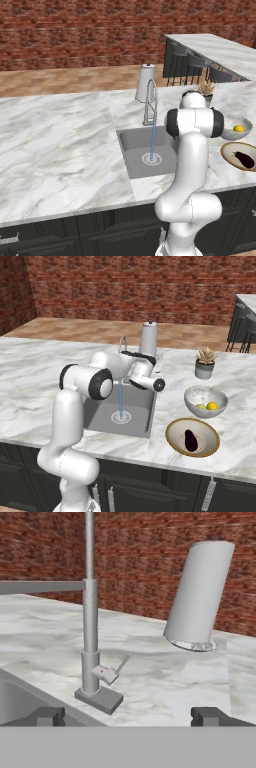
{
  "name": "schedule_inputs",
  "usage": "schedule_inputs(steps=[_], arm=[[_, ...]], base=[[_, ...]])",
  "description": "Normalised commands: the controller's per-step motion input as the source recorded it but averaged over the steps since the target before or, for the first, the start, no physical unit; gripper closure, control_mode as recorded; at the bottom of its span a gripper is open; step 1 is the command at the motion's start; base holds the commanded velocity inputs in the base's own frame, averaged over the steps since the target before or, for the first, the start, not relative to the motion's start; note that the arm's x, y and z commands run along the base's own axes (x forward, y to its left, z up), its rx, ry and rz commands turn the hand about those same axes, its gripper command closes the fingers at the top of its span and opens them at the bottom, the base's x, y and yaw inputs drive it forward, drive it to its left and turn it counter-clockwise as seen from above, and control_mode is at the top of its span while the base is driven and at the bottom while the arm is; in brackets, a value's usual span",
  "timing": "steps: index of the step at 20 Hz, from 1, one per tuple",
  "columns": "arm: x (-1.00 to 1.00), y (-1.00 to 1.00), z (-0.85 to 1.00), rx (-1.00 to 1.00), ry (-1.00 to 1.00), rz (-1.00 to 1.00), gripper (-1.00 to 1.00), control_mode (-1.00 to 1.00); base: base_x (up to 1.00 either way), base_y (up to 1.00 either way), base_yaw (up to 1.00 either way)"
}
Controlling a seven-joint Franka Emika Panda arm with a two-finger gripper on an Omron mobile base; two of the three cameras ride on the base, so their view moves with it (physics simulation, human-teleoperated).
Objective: Pick the lemons from the sink and place them in one bowl. Place the eggplant in the other bowl. Then turn off the sink faucet.
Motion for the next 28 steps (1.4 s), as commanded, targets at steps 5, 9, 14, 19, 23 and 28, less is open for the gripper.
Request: schedule_inputs(steps=[5,9,14,19,23,28], arm=[[0.03,-0.01,-0.2,0.0,0.0,0.0,-1.0,-1.0],[0.0,0.0,-0.26,0.0,0.0,0.0,-1.0,-1.0],[0.14,0.0,-0.01,0.0,0.0,0.01,-1.0,-1.0],[0.32,0.0,0.0,0.0,-0.02,0.09,-1.0,-1.0],[0.33,0.0,-0.15,0.0,-0.05,0.12,-1.0,-1.0],[0.17,0.0,-0.01,0.0,-0.03,0.08,-1.0,-1.0]], base=[[0.0,0.0,0.0],[0.0,0.0,0.0],[0.0,0.0,0.0],[0.0,0.0,0.0],[0.0,0.0,0.0],[0.0,0.0,0.0]])
